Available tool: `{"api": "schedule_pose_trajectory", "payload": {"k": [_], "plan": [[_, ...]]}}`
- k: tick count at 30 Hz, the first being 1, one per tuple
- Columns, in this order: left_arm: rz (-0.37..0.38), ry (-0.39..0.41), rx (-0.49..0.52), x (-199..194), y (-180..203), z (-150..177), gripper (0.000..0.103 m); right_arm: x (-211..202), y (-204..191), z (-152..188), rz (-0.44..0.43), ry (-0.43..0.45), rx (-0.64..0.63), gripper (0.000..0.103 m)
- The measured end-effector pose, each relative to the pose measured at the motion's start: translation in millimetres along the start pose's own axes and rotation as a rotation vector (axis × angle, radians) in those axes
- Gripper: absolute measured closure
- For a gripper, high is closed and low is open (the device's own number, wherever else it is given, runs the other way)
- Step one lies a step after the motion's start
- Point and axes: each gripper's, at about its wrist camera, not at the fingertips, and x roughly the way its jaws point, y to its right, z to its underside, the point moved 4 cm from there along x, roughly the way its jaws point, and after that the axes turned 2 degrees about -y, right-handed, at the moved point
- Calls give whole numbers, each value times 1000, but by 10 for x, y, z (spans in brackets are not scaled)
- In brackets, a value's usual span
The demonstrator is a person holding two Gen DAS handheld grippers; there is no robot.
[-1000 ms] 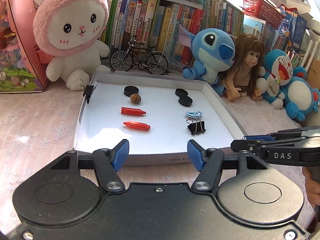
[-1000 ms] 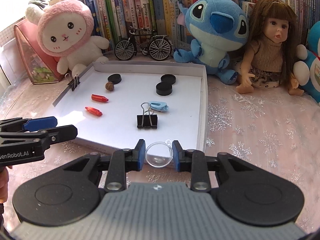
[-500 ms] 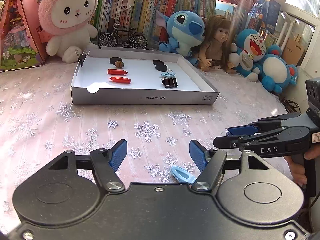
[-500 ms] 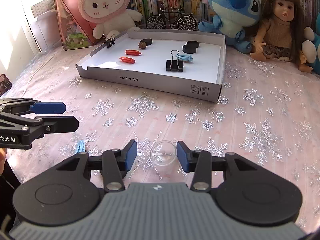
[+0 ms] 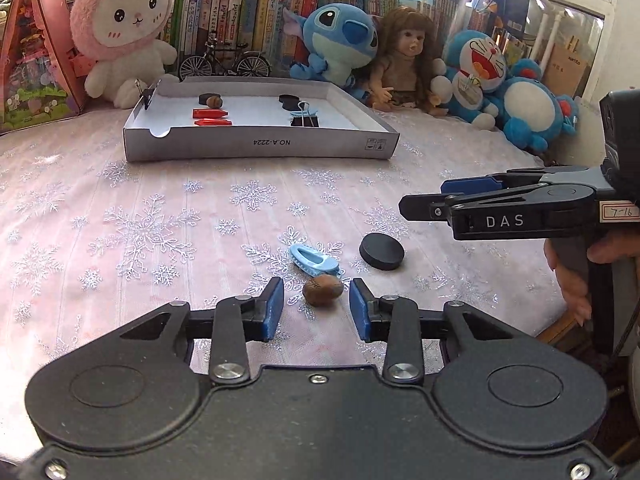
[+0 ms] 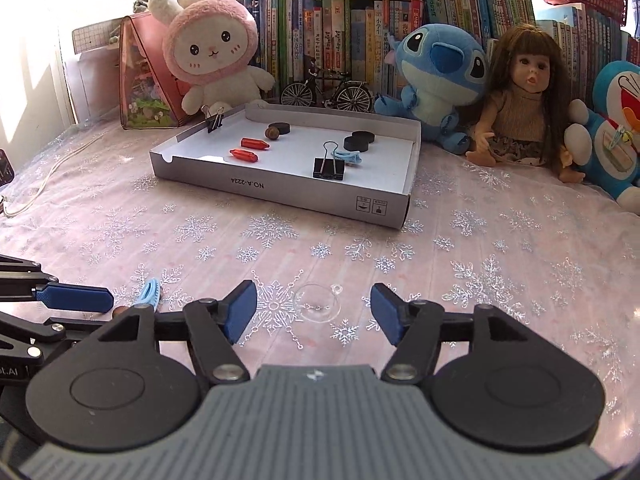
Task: Organize rigid objects
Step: 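Lower the left gripper onto a brown walnut while the right gripper approaches the clear plastic dome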
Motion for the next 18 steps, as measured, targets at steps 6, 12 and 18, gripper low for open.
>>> {"api": "schedule_pose_trajectory", "payload": {"k": [6,12,18], "plan": [[-24,15,-10,67,47,-6,82,20,-23,75,19,25,28,28],[-60,36,2,21,-31,-83,82,55,-86,151,36,27,2,28],[-127,62,-41,8,-278,-238,82,72,-135,147,80,59,-14,28]]}}
